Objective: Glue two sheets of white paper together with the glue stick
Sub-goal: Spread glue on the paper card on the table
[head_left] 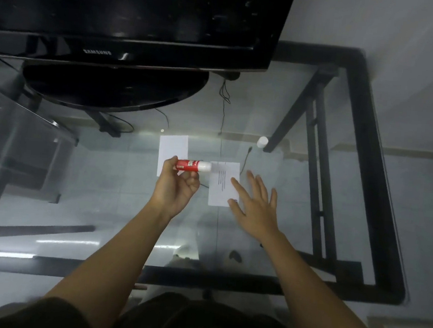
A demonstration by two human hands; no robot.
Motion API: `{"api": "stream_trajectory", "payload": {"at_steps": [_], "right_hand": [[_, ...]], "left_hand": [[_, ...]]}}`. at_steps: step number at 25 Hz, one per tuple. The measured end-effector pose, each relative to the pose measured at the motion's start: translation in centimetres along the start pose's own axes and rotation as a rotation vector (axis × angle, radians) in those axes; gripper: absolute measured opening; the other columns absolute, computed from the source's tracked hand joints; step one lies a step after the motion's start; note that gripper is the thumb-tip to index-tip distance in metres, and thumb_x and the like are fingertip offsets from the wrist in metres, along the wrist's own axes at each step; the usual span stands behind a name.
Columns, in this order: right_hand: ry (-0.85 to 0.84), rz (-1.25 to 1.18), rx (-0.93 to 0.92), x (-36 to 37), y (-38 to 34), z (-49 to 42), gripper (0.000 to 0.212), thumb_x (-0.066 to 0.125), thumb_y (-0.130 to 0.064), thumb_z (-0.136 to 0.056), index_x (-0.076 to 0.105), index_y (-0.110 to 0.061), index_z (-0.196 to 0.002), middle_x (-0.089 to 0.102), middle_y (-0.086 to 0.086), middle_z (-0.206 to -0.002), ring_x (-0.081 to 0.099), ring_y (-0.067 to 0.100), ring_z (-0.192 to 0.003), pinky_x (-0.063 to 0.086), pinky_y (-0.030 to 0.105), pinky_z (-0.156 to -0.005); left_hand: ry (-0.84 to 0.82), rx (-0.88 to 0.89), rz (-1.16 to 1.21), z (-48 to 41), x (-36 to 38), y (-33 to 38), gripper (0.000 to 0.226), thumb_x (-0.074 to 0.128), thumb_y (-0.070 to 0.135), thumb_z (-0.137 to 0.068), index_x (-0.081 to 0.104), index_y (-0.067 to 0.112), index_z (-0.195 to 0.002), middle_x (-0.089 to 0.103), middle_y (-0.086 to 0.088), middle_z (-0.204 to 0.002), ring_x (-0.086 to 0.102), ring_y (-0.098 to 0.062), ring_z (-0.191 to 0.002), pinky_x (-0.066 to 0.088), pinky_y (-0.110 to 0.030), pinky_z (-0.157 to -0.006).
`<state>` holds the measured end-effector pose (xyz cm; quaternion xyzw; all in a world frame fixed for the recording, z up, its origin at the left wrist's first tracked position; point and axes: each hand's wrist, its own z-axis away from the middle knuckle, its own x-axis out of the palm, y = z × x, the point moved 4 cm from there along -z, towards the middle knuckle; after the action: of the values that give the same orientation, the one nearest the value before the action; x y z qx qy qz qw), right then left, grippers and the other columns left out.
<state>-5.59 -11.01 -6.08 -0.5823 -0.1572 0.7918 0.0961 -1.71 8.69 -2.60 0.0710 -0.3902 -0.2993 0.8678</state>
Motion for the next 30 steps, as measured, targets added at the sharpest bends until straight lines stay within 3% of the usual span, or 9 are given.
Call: {"api": "stream_trajectory", "payload": {"at_steps": [3,7,11,15,19,22,24,27,30], "right_hand": [[0.016,-0.042,0.024,0.2,0.1,-0.2,0.059,0.036,-0.054,-0.091,0.013,-0.038,-0.143,0.001,-0.006,-0.158,-0.006,0.016,-0.143,-0.012,0.047,-0.111],[-0.004,-0.064,0.038,0.3,0.4,-0.4,0.062,0.038,-0.056,-0.090,0.012,-0.039,-0.144,0.001,-0.008,-0.157,-0.006,0.014,-0.143,-0.013,0.045,-0.110],[-0.010,-0.056,0.039,0.4,0.3,-0.4,0.069,0.041,-0.059,-0.087,0.009,-0.038,-0.144,-0.002,-0.008,-0.157,-0.008,0.015,-0.142,-0.016,0.045,-0.109],[-0.003,-0.086,0.037,0.4,0.2,-0.5,0.072,0.044,-0.061,-0.084,0.011,-0.038,-0.144,-0.001,-0.007,-0.157,-0.008,0.016,-0.143,-0.016,0.047,-0.109],[-0.005,-0.088,0.042,0.4,0.1,-0.6,0.071,0.045,-0.060,-0.084,0.012,-0.038,-0.143,0.000,-0.007,-0.157,-0.008,0.016,-0.143,-0.015,0.048,-0.110],[0.009,-0.122,0.030,0.3,0.1,-0.6,0.071,0.048,-0.058,-0.084,0.015,-0.037,-0.143,0.003,-0.006,-0.157,-0.005,0.016,-0.143,-0.014,0.049,-0.110],[0.009,-0.139,0.031,0.3,0.1,-0.7,0.072,0.050,-0.057,-0.083,0.016,-0.036,-0.143,0.004,-0.005,-0.157,-0.005,0.016,-0.143,-0.015,0.048,-0.109],[0.018,-0.143,0.034,0.4,0.1,-0.6,0.071,0.051,-0.057,-0.083,0.016,-0.037,-0.142,0.005,-0.006,-0.157,-0.004,0.015,-0.142,-0.014,0.048,-0.110],[0.025,-0.145,0.030,0.4,0.2,-0.6,0.071,0.049,-0.059,-0.082,0.017,-0.038,-0.142,0.006,-0.007,-0.157,-0.004,0.014,-0.142,-0.012,0.048,-0.110]], "left_hand": [[-0.052,0.061,-0.242,-0.5,0.6,0.1,0.008,0.059,0.016,-0.088,0.052,0.015,-0.084,0.063,-0.005,-0.077,0.061,-0.011,-0.060,0.053,-0.018,-0.057],[-0.188,0.383,-1.242,0.4,1.0,0.8,0.017,0.071,0.018,-0.079,0.062,0.025,-0.091,0.066,0.008,-0.090,0.062,-0.002,-0.080,0.050,-0.012,-0.065],[-0.340,0.593,-1.681,1.7,1.0,1.0,0.025,0.075,0.024,-0.075,0.067,0.023,-0.099,0.064,0.013,-0.099,0.061,0.001,-0.083,0.045,-0.003,-0.071],[-0.531,0.619,-1.887,1.9,1.4,0.2,0.025,0.076,0.027,-0.074,0.069,0.013,-0.094,0.066,0.009,-0.093,0.061,-0.007,-0.076,0.043,-0.002,-0.069],[-0.615,0.583,-1.989,0.3,3.5,0.2,0.026,0.074,0.027,-0.075,0.066,0.007,-0.090,0.070,-0.008,-0.089,0.062,-0.019,-0.073,0.051,-0.023,-0.068],[-0.664,0.658,-2.029,-0.9,5.6,1.0,0.021,0.075,0.025,-0.074,0.064,0.008,-0.082,0.069,-0.007,-0.081,0.057,-0.013,-0.065,0.050,-0.023,-0.063],[-0.583,0.750,-2.018,-1.6,6.5,2.4,0.016,0.075,0.022,-0.072,0.065,0.011,-0.078,0.067,-0.003,-0.078,0.055,-0.008,-0.063,0.050,-0.023,-0.064],[-0.475,0.789,-1.936,-1.5,6.7,3.5,0.016,0.077,0.024,-0.071,0.063,0.017,-0.074,0.062,0.008,-0.071,0.055,0.001,-0.061,0.042,-0.006,-0.061],[-0.679,0.646,-1.952,-0.1,5.4,1.0,0.018,0.078,0.022,-0.070,0.067,0.010,-0.079,0.070,-0.001,-0.078,0.063,-0.010,-0.067,0.048,-0.014,-0.063]]}}
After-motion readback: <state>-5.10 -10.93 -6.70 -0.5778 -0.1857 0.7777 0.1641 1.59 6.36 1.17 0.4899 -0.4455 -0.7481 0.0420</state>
